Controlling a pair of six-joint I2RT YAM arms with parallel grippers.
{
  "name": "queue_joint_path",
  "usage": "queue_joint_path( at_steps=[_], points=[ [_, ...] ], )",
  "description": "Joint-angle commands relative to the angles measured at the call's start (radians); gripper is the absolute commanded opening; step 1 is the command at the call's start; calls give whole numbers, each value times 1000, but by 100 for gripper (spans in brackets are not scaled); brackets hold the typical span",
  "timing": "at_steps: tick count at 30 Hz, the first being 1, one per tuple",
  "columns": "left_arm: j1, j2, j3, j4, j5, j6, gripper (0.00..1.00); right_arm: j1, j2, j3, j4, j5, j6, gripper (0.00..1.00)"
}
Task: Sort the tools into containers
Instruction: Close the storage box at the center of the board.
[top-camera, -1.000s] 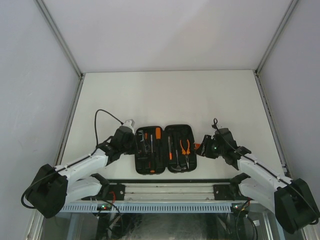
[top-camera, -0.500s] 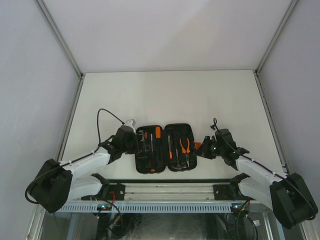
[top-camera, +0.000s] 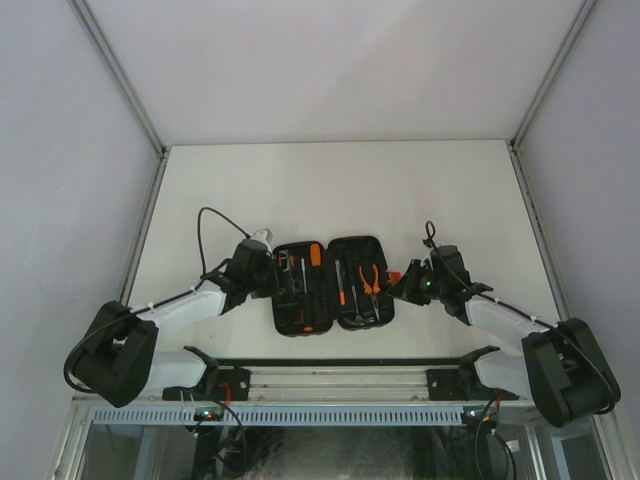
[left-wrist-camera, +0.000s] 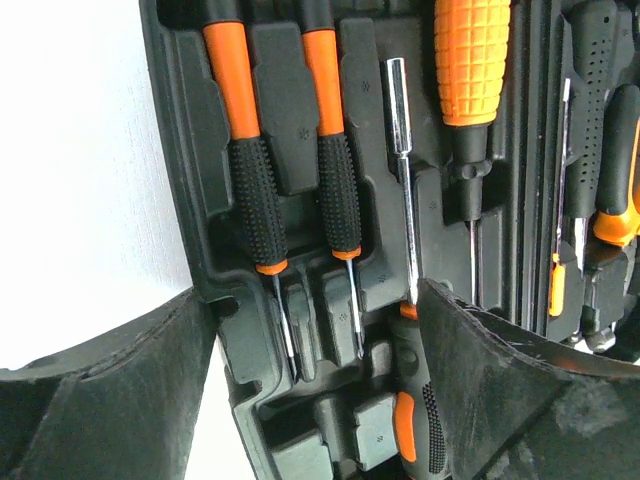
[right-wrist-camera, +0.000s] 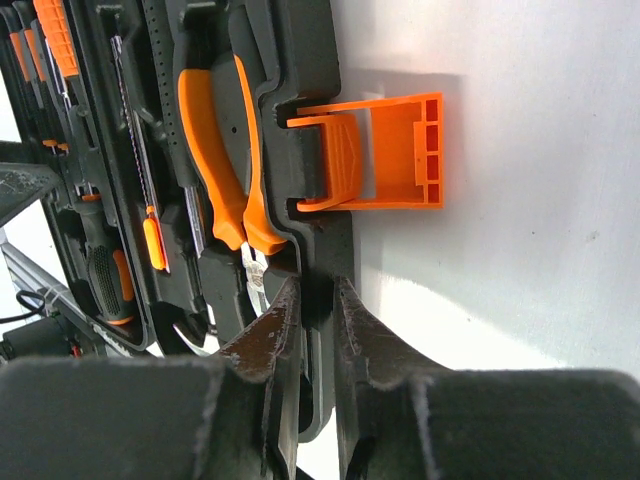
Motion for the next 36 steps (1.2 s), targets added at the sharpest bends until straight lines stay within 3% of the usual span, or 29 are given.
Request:
queue_joint_path(
  at_steps=[1, 17, 28, 36],
  points=[
    [28, -14, 53, 51, 77, 18, 85, -15, 36, 30, 69, -16, -9, 5],
    [79, -303, -166, 105, 12, -51, 97, -23, 39, 30, 54, -23, -24, 10],
    [136, -302, -298, 320, 129, -150, 100, -26, 41, 30, 51, -36, -28, 11],
    [138, -239, -309, 399, 147, -165, 100, -25, 44, 29, 60, -40, -25, 11]
  ],
)
